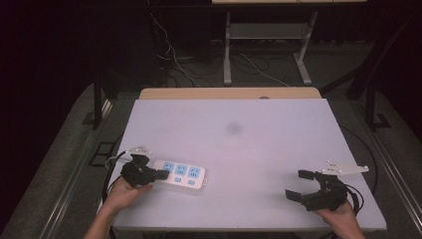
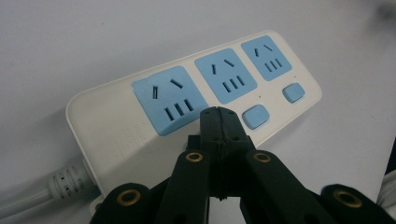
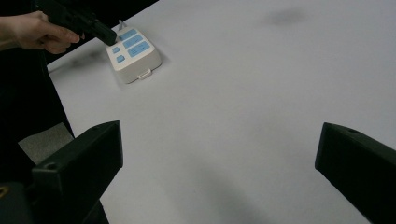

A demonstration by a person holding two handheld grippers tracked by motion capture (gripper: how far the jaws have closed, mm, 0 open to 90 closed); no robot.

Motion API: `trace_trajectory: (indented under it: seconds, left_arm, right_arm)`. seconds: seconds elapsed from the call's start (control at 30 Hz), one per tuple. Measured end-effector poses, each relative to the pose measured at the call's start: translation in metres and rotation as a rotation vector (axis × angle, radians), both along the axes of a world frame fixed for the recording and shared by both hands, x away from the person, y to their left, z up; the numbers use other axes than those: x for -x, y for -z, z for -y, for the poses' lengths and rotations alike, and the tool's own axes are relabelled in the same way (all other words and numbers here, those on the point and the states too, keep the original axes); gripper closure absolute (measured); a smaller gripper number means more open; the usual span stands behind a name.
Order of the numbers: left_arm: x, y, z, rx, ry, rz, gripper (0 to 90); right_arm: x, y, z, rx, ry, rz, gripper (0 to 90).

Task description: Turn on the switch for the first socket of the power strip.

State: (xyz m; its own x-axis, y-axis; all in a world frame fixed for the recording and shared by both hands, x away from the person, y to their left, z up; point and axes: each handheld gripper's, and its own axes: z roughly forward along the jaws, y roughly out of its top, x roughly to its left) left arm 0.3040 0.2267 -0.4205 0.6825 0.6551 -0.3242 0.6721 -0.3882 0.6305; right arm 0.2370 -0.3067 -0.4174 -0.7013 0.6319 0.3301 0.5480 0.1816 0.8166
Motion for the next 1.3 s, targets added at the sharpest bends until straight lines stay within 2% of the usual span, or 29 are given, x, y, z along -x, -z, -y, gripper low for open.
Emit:
trace_trajectory:
  seconds: [0.1,0.23,0.43,0.77,0.9,0.97,1.1,1.3]
  left_arm:
    - [0.001,0.001,0.000,0.006,-0.011,0.012,89.7]
    - [0.002,0.004,-0.001,0.041,-0.044,0.024,89.7]
    - [0.004,0.001,0.004,-0.007,-0.041,0.044,89.6]
    - [0.004,0.000,0.003,0.005,-0.042,0.042,89.5]
    - [0.002,-0.003,0.004,-0.037,-0.051,0.062,89.5]
    - [0.001,-0.004,0.004,-0.045,-0.051,0.066,89.5]
    - [-0.001,-0.005,0.005,-0.048,-0.052,0.066,89.4]
    - [0.000,-0.012,0.004,-0.048,-0.062,0.088,89.4]
  right_arm:
    - [-0.001,0.000,0.000,0.002,0.001,0.001,0.5]
    - [-0.001,0.001,-0.001,0.007,0.000,0.001,0.5]
    - [-0.001,0.001,-0.001,0.006,0.004,-0.001,0.5]
    - [-0.002,0.001,0.001,0.004,0.007,-0.003,0.5]
    - [-0.002,0.001,0.001,0.005,0.007,-0.002,0.5]
    - [-0.002,0.001,0.001,0.004,0.007,-0.002,0.5]
    - [-0.002,0.002,0.001,0.004,0.010,-0.002,0.5]
    - [-0.002,0.002,0.001,0.005,0.010,-0.001,0.5]
